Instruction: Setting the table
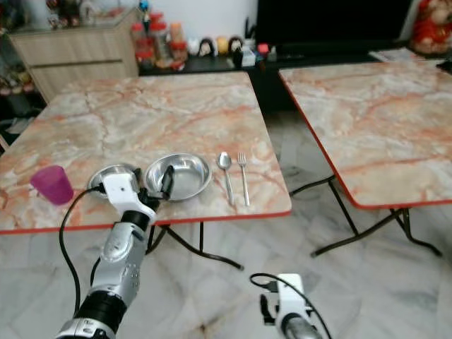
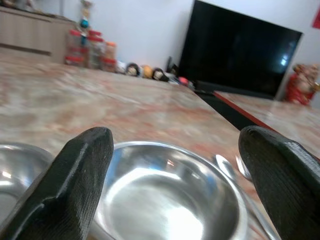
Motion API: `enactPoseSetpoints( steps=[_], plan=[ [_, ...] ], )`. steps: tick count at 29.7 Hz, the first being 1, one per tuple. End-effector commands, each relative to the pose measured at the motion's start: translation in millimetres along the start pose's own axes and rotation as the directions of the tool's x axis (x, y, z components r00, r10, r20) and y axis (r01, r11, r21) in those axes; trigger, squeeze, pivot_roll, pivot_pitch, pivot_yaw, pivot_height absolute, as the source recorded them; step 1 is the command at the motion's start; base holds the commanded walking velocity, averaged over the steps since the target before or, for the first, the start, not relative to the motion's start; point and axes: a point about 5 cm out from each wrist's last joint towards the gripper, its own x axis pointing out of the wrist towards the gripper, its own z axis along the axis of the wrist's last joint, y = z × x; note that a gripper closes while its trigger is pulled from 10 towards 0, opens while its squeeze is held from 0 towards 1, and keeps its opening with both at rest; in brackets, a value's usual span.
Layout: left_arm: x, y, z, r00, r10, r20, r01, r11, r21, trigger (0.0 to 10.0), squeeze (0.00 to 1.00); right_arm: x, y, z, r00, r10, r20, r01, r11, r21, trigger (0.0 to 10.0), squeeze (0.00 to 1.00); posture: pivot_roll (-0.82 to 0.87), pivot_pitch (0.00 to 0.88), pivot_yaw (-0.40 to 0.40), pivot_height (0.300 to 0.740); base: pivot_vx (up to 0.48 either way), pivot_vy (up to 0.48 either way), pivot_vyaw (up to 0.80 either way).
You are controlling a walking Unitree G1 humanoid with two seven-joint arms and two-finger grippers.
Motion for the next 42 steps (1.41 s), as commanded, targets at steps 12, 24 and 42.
enactPoseSetpoints(
  steps=[12, 24, 42],
  plan=[
    [-4.4, 11.4, 3, 0.999, 0.047, 0.004, -0.047, 0.999, 0.001, 10.0, 0.0, 2.7, 17.0, 7, 0.999, 0.049, 0.019, -0.048, 0.998, -0.037, 10.0, 0.0, 0.11, 0.0, -0.003, 0.736, 0.319, 0.0, 0.0],
    [-6.6, 9.5, 5, 0.999, 0.04, 0.007, -0.04, 0.999, -0.008, 10.0, 0.0, 2.3, 15.8, 6, 0.999, 0.046, 0.024, -0.046, 0.998, -0.04, 10.0, 0.0, 0.11, 0.0, -0.004, 0.736, 0.233, 0.0, 0.0],
    [-28.9, 5.2, 23, 1.0, 0.024, -0.006, -0.025, 0.998, -0.058, 10.0, 0.0, 1.6, 20.4, 2, 0.998, 0.065, 0.011, -0.064, 0.996, -0.063, 10.0, 0.0, 0.13, 0.0, 0.003, 0.736, 0.0, 0.0, 0.0]
  ],
)
